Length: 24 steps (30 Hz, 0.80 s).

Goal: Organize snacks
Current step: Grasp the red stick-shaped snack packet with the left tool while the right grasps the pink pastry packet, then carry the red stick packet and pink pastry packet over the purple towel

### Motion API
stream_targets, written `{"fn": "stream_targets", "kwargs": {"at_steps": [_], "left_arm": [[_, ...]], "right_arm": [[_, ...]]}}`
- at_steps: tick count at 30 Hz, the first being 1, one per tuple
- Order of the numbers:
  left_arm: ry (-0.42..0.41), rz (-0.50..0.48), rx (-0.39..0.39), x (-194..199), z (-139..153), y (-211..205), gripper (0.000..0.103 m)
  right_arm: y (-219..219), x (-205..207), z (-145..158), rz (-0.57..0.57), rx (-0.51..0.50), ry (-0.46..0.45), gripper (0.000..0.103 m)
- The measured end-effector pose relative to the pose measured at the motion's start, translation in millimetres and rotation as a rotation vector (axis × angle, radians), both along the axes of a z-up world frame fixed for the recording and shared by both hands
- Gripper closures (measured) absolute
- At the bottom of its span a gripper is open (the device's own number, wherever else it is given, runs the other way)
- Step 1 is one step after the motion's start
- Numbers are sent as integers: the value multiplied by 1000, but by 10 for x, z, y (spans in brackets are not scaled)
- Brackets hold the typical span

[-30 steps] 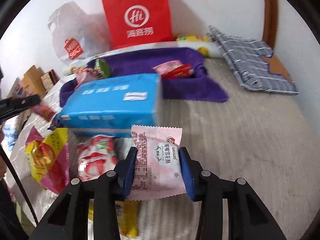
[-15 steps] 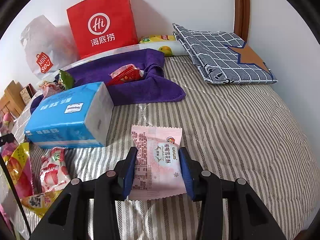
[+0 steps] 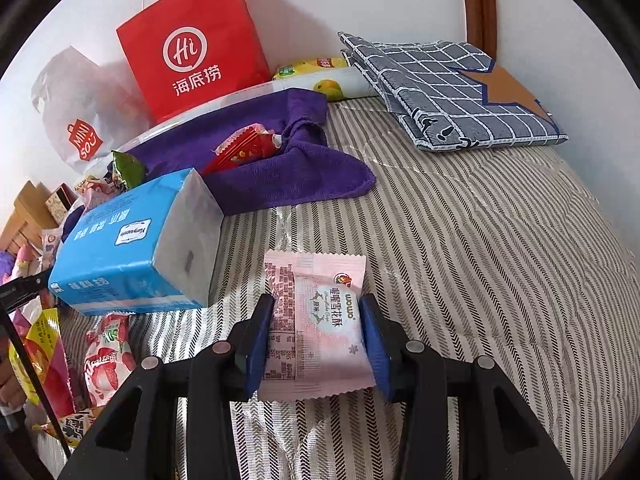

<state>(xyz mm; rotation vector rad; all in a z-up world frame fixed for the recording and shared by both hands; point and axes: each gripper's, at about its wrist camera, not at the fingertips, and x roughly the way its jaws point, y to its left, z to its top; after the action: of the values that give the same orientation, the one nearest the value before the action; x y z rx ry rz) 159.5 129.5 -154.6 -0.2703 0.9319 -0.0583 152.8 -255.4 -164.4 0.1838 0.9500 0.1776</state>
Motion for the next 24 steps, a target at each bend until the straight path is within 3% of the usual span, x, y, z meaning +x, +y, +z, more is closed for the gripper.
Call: {"fn": "stream_targets", "kwargs": {"at_steps": [2, 4, 24], "left_arm": [[-9, 8, -19, 16, -15, 23, 63], [0, -10, -47, 25, -44, 20, 80], [-43, -71, -99, -299, 158, -59, 83]], "right_arm": [[0, 7, -4, -2, 7, 0, 61], [1, 8, -5, -1, 2, 1, 60], [180, 13, -21, -1, -147, 10, 61]]}}
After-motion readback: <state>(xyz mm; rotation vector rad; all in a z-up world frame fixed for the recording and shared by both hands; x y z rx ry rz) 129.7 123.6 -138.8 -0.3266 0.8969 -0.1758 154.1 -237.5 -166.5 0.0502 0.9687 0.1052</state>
